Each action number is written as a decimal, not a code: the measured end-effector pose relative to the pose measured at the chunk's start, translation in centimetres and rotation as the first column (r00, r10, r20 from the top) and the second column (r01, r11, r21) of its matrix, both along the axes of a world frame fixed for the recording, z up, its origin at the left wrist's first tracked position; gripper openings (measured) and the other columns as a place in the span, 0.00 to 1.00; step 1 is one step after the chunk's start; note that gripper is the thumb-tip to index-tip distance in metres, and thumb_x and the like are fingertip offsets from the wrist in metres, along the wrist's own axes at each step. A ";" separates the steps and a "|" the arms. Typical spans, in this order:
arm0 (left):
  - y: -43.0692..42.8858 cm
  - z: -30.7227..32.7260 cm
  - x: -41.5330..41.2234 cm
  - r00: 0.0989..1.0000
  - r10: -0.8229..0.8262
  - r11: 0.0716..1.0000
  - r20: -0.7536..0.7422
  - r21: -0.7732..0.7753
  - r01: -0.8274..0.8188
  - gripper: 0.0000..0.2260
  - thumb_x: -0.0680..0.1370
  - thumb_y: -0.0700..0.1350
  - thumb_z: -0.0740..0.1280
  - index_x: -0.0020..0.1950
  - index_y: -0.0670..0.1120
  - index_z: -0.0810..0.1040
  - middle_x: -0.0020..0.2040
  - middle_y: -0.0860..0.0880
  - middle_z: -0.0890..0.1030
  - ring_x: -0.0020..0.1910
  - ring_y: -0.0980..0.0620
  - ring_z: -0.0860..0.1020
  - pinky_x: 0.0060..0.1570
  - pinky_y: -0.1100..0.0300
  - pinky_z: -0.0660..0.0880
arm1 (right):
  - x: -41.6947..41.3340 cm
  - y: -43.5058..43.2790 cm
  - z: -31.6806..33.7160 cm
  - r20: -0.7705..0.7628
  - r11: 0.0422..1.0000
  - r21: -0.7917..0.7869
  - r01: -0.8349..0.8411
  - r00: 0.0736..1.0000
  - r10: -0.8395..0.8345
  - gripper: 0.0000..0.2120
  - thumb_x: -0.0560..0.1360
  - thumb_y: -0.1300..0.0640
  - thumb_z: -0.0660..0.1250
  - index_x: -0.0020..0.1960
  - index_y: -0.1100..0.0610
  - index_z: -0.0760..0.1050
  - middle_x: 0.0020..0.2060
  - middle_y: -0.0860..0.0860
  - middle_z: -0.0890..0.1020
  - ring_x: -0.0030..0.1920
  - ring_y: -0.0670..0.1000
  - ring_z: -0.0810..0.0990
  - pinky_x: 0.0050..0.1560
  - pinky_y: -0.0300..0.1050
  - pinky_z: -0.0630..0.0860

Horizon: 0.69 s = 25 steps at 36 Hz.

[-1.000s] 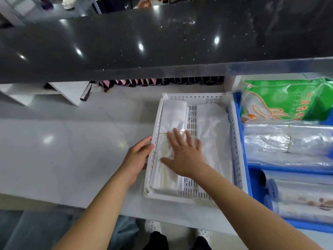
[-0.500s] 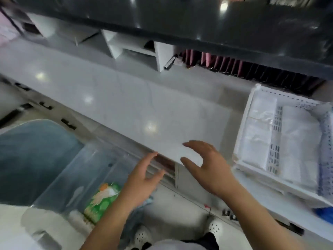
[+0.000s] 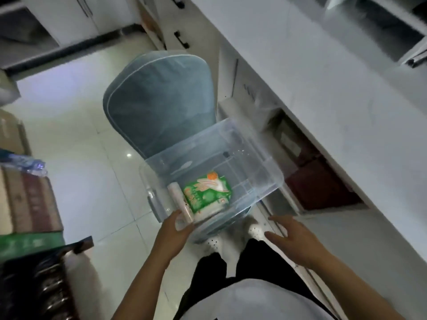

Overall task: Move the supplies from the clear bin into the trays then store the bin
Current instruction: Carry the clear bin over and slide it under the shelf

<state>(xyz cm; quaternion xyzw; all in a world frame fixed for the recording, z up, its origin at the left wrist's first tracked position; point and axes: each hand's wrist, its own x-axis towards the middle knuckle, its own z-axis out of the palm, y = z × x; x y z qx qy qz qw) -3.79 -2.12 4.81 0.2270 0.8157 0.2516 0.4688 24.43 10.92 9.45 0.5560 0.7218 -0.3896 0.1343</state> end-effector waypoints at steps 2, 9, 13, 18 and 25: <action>-0.6 -1.6 -1.2 0.996 0.086 0.995 0.020 -0.054 -0.085 0.28 0.76 0.48 0.72 0.74 0.49 0.68 0.74 0.45 0.70 0.69 0.48 0.70 0.62 0.59 0.68 | -1.2 0.7 -1.9 0.072 0.996 -0.029 -0.082 0.994 0.084 0.25 0.75 0.42 0.67 0.70 0.46 0.70 0.70 0.47 0.74 0.69 0.51 0.71 0.66 0.44 0.66; -0.4 -6.4 -5.2 0.874 0.462 0.884 0.149 -0.153 -0.441 0.29 0.77 0.46 0.71 0.77 0.52 0.64 0.73 0.46 0.69 0.63 0.48 0.71 0.59 0.55 0.68 | -6.8 3.4 -9.6 0.227 0.913 -0.035 -0.406 0.887 0.403 0.30 0.77 0.38 0.60 0.76 0.46 0.61 0.76 0.52 0.64 0.76 0.55 0.60 0.74 0.54 0.59; 1.1 -9.0 -7.1 0.774 0.588 0.809 0.235 -0.176 -0.561 0.26 0.77 0.41 0.68 0.74 0.47 0.67 0.67 0.45 0.75 0.55 0.48 0.76 0.53 0.56 0.72 | -8.9 4.8 -13.6 0.311 0.827 -0.075 -0.557 0.775 0.550 0.29 0.78 0.38 0.56 0.77 0.44 0.59 0.78 0.51 0.61 0.78 0.54 0.54 0.74 0.64 0.49; 2.5 -10.2 -8.6 0.629 0.729 0.681 0.271 -0.190 -0.707 0.20 0.78 0.38 0.67 0.70 0.47 0.72 0.56 0.44 0.80 0.51 0.45 0.79 0.50 0.48 0.79 | -9.5 5.4 -15.3 0.363 0.751 -0.045 -0.659 0.689 0.627 0.24 0.76 0.39 0.58 0.71 0.43 0.68 0.70 0.50 0.73 0.73 0.55 0.65 0.73 0.66 0.46; 0.9 -8.6 -9.4 0.561 0.756 0.641 0.337 -0.207 -0.739 0.21 0.75 0.33 0.69 0.68 0.47 0.77 0.53 0.42 0.84 0.52 0.42 0.82 0.42 0.47 0.82 | -9.9 6.7 -14.1 0.328 0.702 -0.142 -0.698 0.636 0.699 0.23 0.75 0.40 0.58 0.67 0.44 0.72 0.64 0.51 0.76 0.65 0.58 0.72 0.69 0.60 0.58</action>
